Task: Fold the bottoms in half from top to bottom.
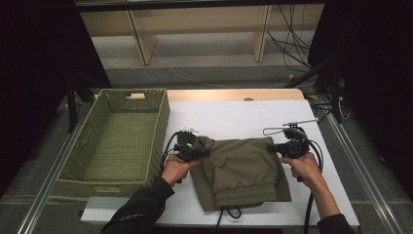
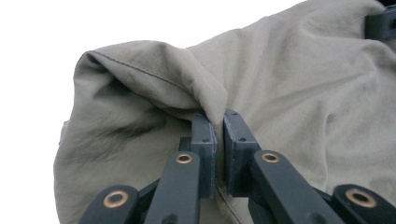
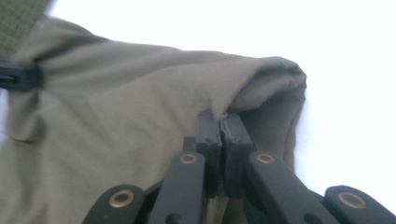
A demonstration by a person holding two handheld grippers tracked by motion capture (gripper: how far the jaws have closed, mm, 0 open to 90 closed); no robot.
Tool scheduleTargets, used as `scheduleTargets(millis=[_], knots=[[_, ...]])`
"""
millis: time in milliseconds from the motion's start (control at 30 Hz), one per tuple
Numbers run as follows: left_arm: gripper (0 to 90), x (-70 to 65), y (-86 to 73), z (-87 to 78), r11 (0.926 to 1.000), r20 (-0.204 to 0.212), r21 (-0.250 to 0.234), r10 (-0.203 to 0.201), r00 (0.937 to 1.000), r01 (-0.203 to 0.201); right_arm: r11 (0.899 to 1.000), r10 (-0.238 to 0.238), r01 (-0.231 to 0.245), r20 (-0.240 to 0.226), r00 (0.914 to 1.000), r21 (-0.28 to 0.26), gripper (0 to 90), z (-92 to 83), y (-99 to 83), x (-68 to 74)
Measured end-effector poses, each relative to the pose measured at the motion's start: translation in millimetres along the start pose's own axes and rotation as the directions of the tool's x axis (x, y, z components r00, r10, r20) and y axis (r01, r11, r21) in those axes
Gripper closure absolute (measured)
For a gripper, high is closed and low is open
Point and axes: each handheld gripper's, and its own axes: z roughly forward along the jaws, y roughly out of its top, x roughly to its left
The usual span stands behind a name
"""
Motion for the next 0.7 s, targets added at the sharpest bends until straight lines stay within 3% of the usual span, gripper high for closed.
scheduleTargets(millis=[100, 267, 367, 500, 600, 700], knots=[[81.9, 2.4, -4.7, 7.1, 0.9998, -0.013, 0.02, -0.003, 0.9999, 0.003, 0.997, -0.024, 0.02, 0.053, 0.9983, 0.072, 87.3, 17.7, -2.5, -1.8], [79.9, 2.0, -8.6, 10.0, 0.9996, -0.031, 0.028, 0.011, 0.9995, -0.01, 0.996, -0.037, 0.032, 0.068, 0.997, 0.085, 81.4, 25.0, -6.6, -2.3], [78.5, -0.9, -11.2, 9.2, 0.9988, -0.044, 0.038, 0.032, 0.9985, -0.03, 0.998, -0.049, 0.045, 0.079, 0.9957, 0.053, 67.7, 20.6, -10.1, -3.9], [69.5, -6.5, -11.9, -0.3, 0.9982, -0.058, 0.026, 0.056, 0.9967, -0.055, 0.998, -0.065, 0.065, 0.073, 0.9952, 0.001, 52.8, 6.4, -17.2, 0.0], [62.4, -16.0, -10.7, -12.7, 0.9957, -0.083, -0.006, 0.092, 0.9923, -0.093, 0.993, -0.082, 0.089, 0.089, 0.9926, -0.072, 54.0, -6.2, -21.2, 4.1], [62.4, -23.5, -5.8, -20.9, 0.992, -0.089, -0.054, 0.11, 0.99, -0.115, 0.99, -0.1, 0.108, 0.079, 0.9918, -0.094, 58.7, -10.3, -19.5, 11.2]])
